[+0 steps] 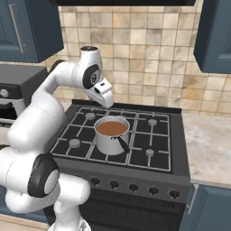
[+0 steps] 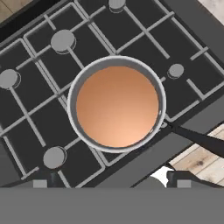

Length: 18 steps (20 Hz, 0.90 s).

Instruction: Pick up the sugar cube(s) and place them in the saucepan with hot chocolate.

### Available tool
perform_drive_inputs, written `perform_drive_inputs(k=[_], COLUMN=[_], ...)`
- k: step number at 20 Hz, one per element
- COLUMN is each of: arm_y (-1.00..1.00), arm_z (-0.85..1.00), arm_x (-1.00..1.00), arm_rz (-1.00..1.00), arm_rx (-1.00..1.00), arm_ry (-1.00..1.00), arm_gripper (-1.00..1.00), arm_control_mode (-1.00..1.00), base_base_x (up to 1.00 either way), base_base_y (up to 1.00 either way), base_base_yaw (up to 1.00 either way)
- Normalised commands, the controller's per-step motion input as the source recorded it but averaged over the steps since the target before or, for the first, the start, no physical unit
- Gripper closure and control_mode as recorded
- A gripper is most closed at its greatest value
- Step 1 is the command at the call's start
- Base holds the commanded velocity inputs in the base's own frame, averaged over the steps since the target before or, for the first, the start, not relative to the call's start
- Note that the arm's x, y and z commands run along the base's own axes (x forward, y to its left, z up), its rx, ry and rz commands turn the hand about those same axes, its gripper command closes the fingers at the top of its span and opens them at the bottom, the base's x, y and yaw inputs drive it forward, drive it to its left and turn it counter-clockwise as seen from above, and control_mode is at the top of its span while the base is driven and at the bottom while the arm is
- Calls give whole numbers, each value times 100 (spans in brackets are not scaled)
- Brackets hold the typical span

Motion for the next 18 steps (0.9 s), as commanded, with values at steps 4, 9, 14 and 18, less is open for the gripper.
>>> perform_drive_inputs(k=[4, 9, 14, 18], arm_y=[65, 43, 27, 11], arm_z=[56, 29, 4, 0], arm_x=[-49, -57, -74, -100], arm_rz=[10, 1, 1, 5], arm_rx=[0, 0, 0, 0], arm_ry=[-1, 4, 1, 0], arm_gripper=[-100, -100, -100, -100], arm_control_mode=[-100, -100, -100, -100], base_base_x=[0, 0, 0, 0], base_base_y=[0, 0, 0, 0], base_base_yaw=[0, 0, 0, 0])
